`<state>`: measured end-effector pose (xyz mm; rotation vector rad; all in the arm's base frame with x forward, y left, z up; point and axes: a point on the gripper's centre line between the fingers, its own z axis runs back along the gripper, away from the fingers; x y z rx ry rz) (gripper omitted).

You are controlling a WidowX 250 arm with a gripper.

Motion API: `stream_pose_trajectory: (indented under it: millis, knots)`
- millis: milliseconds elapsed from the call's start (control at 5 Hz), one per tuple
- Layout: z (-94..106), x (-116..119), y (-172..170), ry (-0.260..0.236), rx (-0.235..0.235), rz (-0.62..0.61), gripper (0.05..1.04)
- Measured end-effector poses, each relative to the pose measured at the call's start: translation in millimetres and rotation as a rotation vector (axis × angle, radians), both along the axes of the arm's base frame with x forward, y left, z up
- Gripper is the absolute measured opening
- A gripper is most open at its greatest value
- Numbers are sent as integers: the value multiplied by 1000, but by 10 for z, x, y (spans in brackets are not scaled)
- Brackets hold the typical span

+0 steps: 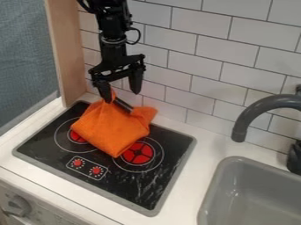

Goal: Unfold the cloth from top to bottom

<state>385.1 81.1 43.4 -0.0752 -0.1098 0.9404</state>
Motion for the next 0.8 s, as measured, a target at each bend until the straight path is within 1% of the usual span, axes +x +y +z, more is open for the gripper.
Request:
stream_pose_trajectory:
  millis: [200, 400, 600, 800]
  knots:
    - [-124, 56, -42, 16, 28, -15, 999]
    - [-182, 98, -28, 29, 50, -1, 999]
    - [-290, 91, -3, 70, 74, 3, 938]
    - [-320, 98, -19, 73, 83, -7, 640]
